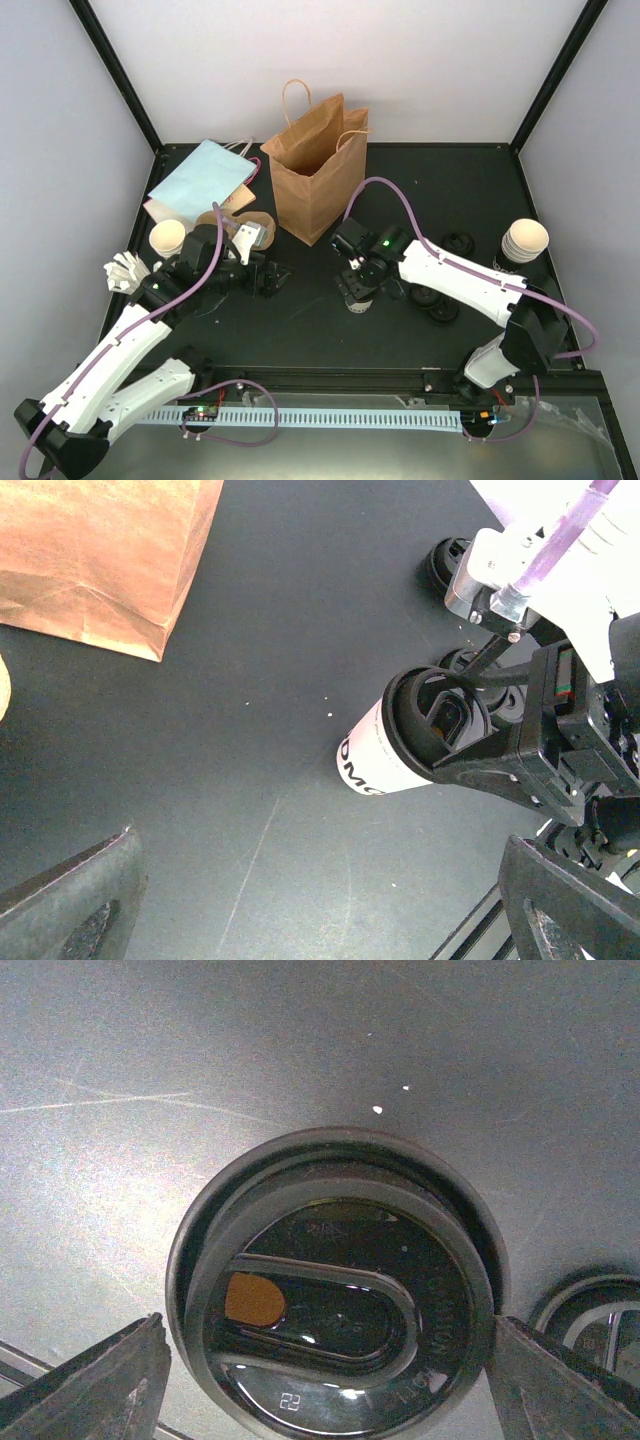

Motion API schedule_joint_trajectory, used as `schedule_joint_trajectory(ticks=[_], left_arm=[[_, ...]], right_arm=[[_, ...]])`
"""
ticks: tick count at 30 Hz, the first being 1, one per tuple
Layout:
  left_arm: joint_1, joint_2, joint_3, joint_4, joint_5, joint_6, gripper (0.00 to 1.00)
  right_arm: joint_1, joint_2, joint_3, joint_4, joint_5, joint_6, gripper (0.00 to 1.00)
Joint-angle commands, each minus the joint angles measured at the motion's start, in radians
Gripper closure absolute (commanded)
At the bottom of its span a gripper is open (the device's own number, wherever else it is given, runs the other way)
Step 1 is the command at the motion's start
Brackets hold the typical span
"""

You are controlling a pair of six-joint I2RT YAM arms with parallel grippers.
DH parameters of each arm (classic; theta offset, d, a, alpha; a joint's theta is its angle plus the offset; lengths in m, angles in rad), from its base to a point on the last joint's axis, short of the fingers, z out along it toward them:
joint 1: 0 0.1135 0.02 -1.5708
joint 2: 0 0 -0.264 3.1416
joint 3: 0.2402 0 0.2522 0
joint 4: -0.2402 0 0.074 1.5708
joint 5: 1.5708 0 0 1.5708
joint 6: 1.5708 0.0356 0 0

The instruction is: Pack the takeout coffee

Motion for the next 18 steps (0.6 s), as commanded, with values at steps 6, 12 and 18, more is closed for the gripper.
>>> schedule_joint_trajectory(ticks=[6,12,18], left_arm=[[0.007,-0.009,0.005,0.003,-0.012,0.007,0.01],[0.006,-0.009,0.004,0.001,-0.014,0.01,0.01],[0.007,-0.007,0.007,-0.001,-0.012,0.01,0.01]], right_arm=[[0.007,0.013,-0.006,0.01,0.004,0.013,0.15],[0.007,0.016,-0.01,0.01,0.003,0.011,0.18],[0.006,0.008,-0.006,0.007,0.003,0.012,0.21]])
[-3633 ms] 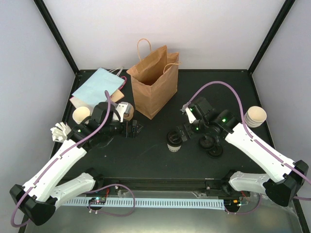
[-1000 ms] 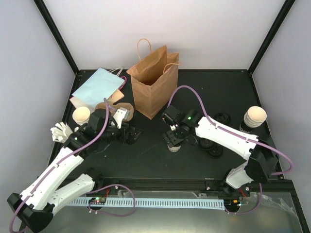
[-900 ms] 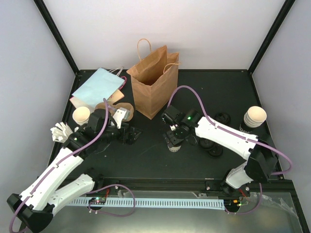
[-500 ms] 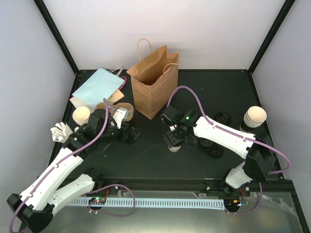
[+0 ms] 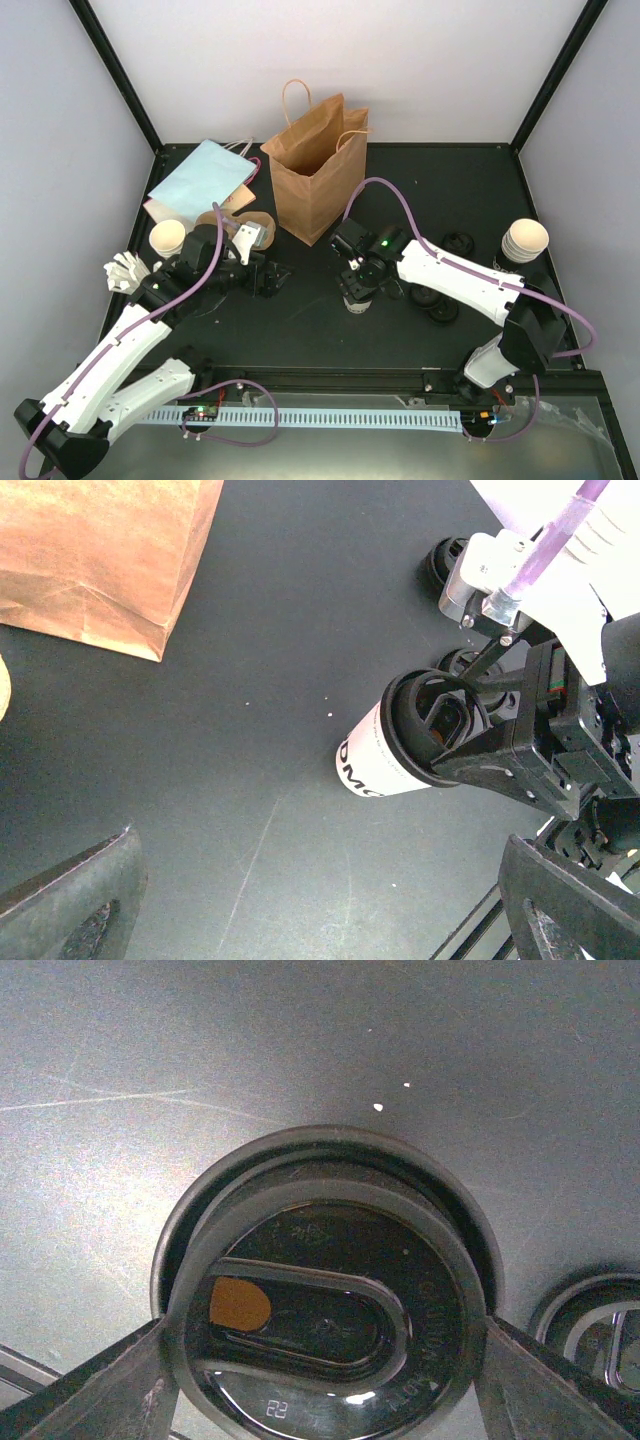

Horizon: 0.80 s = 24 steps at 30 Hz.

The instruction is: Pack the takeout coffee

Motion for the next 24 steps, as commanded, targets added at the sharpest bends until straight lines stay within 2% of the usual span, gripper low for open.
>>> schedule_joint_trajectory(ticks=[1,24], left_arm=[[0.006,-0.008,0.006,-0.001,-0.011,0.009,0.01],[0.006,-0.009,0.01,0.0,-0.001,0.01,0.01]], right_arm=[[0.005,-0.006,-0.004,0.005,0.006,0.008,0.22],[0.004,-0.062,0.042,-0.039,0.041,0.012,0.23]])
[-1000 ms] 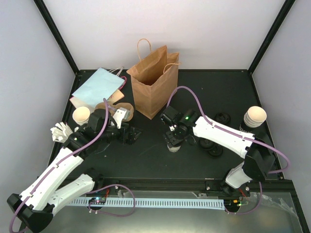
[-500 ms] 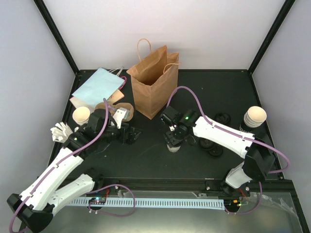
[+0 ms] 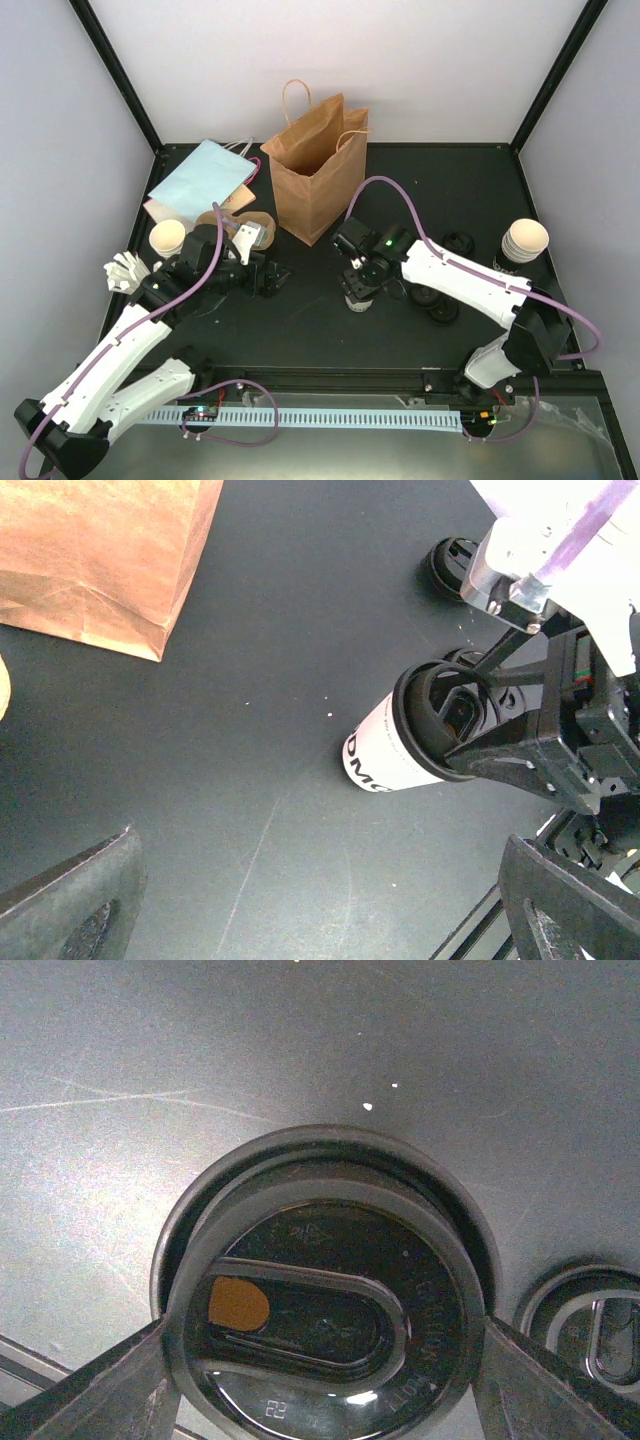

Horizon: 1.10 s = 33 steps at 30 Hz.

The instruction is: Pack the takeout coffee

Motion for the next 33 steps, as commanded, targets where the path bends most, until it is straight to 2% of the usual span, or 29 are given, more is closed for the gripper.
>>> schedule_joint_trajectory(ticks=[1,5,9,16,24,33], left_arm=[[0.006,-0.009,0.011,0.0,-0.003,0.009,0.01],[0.007,-0.002,0.026,-0.005,-0.023,0.003,0.01],[0.007,0.021,0.061,-0.038,-0.116,-0.038,0.01],[0.04,0.125,0.23,-0.14,-0.27,-0.018,0.01],[0.136,0.263,0.48,-0.181,-0.28,0.041,0.01],[0.208,0.528,0.738,-0.24,-0.225,0.139,0.01]], right_arm=[[0.005,-0.045,0.042,-0.026,0.035,0.012,0.23],[0.005,-0.067,0.062,-0.046,0.052,0.011,0.23],[0.004,-0.099,0.072,-0.055,0.073,0.008,0.24],[0.004,-0.16,0.068,-0.067,0.11,0.007,0.25],[0.001,-0.217,0.033,-0.073,0.139,-0.002,0.25],[0.001,-0.281,-0.049,-0.033,0.098,0.007,0.27]])
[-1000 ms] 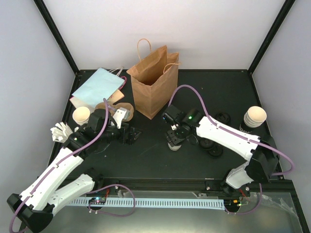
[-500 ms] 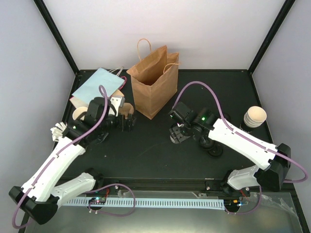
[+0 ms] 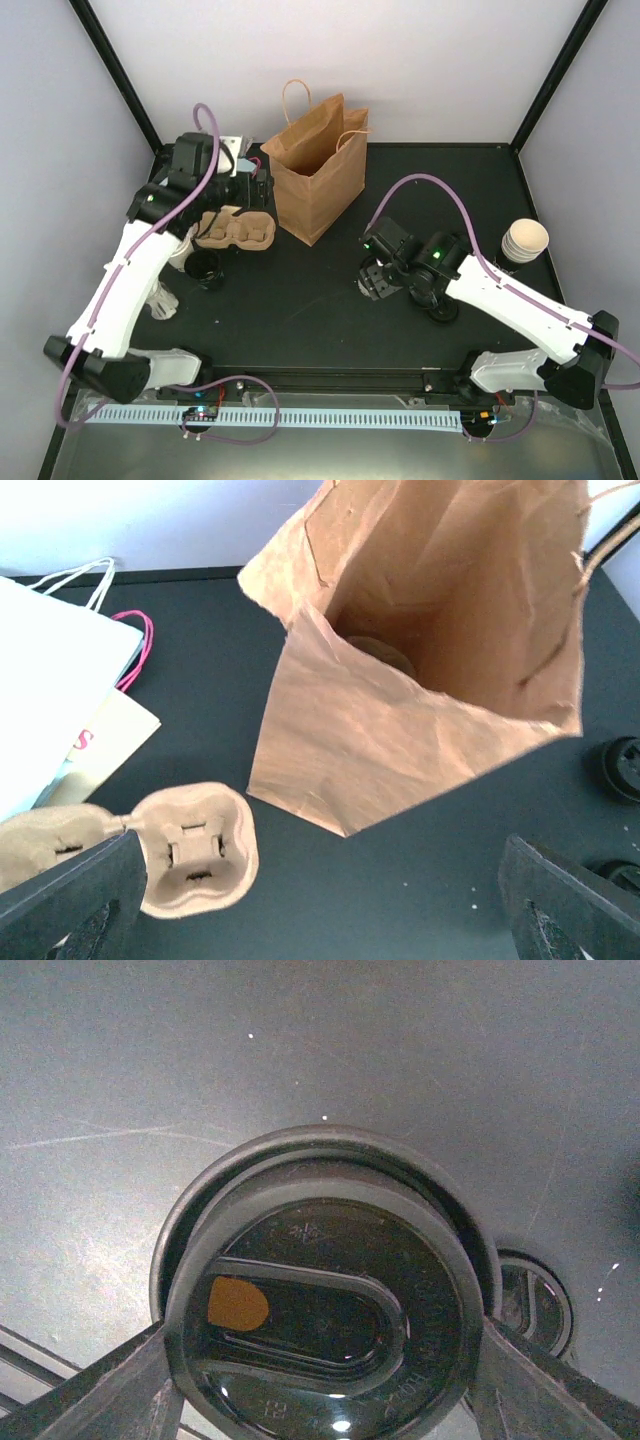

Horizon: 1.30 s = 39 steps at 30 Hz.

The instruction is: Pack the takeout coffee

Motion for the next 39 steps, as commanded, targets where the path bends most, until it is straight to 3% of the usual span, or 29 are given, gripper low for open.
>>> schedule_joint_trajectory(ticks=[1,7,12,22,30,34,37,39], left_arm=[[0.025,0.108,0.1,-0.043,0.036,0.082,0.01],[0.027,0.282,0.241,-0.058,-0.044,0.177,0.01],[0.036,0.443,0.478,-0.135,-0.135,0.192,0.01],[0.048,0.662,0.786,-0.168,0.034,0.311,0.01],[0.066,0.769,0.841,-0.096,0.077,0.229,0.08],[0.088,0.804,0.844,-0.051,0.136,0.172,0.2],[0.09,0.827,0.846,-0.02,0.221,0.181,0.45],[0.09,0.838,0.846,-0.015,0.273,0.184,0.55]], right_arm=[[0.001,-0.042,-0.05,0.031,-0.014,0.008,0.27],[0.001,-0.074,-0.086,0.045,-0.046,0.005,0.29],[0.001,-0.092,-0.093,0.042,-0.052,-0.002,0.29],[0.0,-0.105,-0.041,0.004,-0.058,-0.02,0.29],[0.0,-0.126,-0.032,-0.006,-0.079,-0.018,0.3],[0.001,-0.157,-0.027,-0.013,-0.076,-0.01,0.3],[0.0,-0.179,-0.016,-0.03,-0.067,-0.007,0.3],[0.0,-0.185,-0.004,-0.046,-0.061,-0.007,0.3]])
